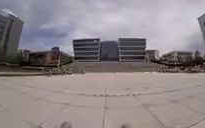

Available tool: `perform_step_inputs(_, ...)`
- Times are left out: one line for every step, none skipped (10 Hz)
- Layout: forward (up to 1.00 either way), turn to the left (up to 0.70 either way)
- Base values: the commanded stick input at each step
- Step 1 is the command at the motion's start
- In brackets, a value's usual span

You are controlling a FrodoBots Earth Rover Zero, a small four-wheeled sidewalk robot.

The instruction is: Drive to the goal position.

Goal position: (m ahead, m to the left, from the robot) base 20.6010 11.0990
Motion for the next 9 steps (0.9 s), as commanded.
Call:
perform_step_inputs(0.7,0.0)
perform_step_inputs(0.7,0.0)
perform_step_inputs(0.7,0.0)
perform_step_inputs(0.7,-0.01)
perform_step_inputs(0.7,-0.02)
perform_step_inputs(0.7,-0.06)
perform_step_inputs(0.7,-0.25)
perform_step_inputs(0.7,-0.27)
perform_step_inputs(0.7,-0.18)
